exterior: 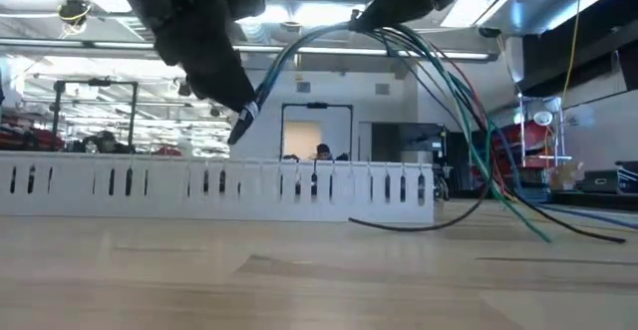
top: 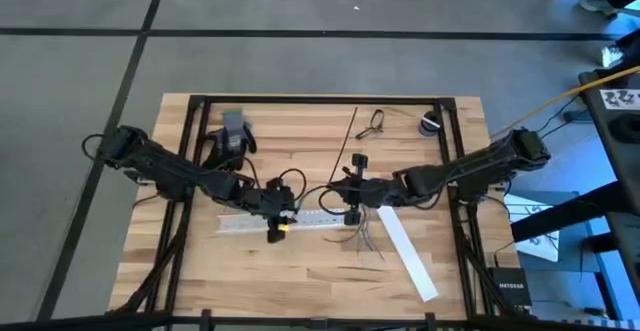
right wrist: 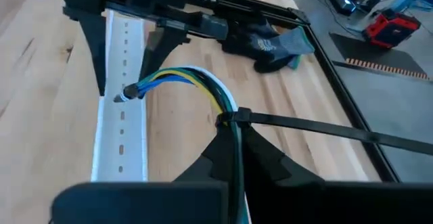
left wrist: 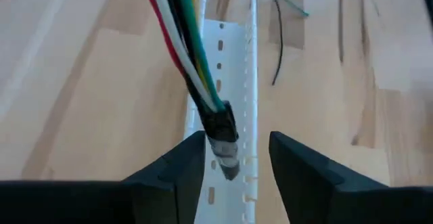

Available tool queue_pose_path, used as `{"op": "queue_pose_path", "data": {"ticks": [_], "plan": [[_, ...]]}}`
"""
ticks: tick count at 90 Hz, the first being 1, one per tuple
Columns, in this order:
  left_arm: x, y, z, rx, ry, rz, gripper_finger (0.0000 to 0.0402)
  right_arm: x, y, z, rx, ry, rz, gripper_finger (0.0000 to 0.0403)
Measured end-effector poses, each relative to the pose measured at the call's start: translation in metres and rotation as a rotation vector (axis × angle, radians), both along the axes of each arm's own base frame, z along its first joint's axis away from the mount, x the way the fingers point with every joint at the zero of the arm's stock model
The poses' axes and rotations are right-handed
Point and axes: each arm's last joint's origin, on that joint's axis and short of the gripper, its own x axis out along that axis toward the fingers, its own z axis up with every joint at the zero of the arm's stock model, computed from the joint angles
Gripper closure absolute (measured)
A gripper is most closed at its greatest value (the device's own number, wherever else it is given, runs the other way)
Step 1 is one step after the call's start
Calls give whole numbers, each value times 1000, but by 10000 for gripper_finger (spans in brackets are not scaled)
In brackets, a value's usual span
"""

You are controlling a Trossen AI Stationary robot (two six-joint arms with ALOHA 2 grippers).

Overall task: Ziptie cables
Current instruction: Put the cable wires in the white cable duct

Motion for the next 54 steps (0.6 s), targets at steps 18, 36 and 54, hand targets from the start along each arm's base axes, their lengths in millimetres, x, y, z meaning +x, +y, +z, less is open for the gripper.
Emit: {"op": "queue_pose_path", "data": {"ticks": [18, 36, 54], "plan": [[2, -1, 2, -10, -25, 2, 252, 0, 0, 0, -3, 3, 1, 403], [10, -1, -10, 43, -19, -33, 274, 1, 0, 1, -14, -4, 10, 403], [3, -1, -11, 199, 18, 16, 379, -1, 1, -1, -8, 22, 29, 403]]}}
